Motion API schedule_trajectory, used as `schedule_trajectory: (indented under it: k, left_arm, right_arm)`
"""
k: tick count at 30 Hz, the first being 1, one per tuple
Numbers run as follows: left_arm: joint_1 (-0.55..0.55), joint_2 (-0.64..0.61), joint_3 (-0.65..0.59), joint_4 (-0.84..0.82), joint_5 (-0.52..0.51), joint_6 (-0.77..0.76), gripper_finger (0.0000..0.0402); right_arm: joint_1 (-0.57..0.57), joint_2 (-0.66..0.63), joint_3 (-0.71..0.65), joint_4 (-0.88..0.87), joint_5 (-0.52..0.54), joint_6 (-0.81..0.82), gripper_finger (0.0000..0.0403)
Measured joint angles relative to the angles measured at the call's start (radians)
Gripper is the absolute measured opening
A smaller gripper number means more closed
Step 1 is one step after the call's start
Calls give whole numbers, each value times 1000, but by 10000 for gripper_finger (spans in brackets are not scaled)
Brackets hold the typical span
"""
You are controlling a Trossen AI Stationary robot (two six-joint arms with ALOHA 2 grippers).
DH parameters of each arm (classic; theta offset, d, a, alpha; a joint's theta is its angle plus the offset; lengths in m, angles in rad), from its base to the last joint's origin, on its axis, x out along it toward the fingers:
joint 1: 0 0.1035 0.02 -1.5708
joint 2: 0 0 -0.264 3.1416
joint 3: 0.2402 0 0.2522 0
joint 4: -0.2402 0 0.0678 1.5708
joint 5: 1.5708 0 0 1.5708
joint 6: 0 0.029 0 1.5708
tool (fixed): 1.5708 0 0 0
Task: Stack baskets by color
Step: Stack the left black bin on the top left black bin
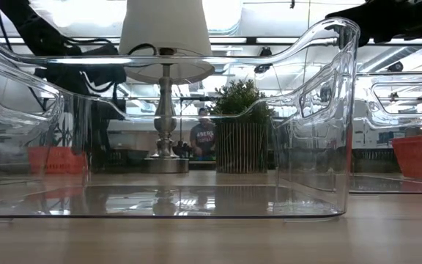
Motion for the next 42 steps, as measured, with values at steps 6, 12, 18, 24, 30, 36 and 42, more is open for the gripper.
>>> schedule_trajectory:
  k: [6, 12, 18, 24, 30, 36, 42]
  left_arm:
    - [0, 38, -1, 24, -13, 15, 216]
    - [2, 54, -1, 27, -13, 24, 166]
    - [2, 29, -1, 21, -12, 27, 99]
    - [1, -8, 2, 16, -11, 62, 24]
    - [-9, -77, 24, -18, -8, 68, 7]
    - [-52, -169, 61, -101, -1, 36, 1]
    - [-101, -254, 74, -120, 49, 1, 1]
  right_arm:
    - [0, 0, 0, 1, 0, 1, 9]
    - [0, 0, 0, 1, 0, 1, 9]
    - [0, 0, 0, 1, 0, 1, 9]
    - [0, -1, 0, 0, 0, 11, 9]
    - [0, -1, 0, 1, 0, 26, 9]
    - [0, -1, 0, 0, 0, 48, 9]
    - [0, 0, 0, 0, 0, 48, 9]
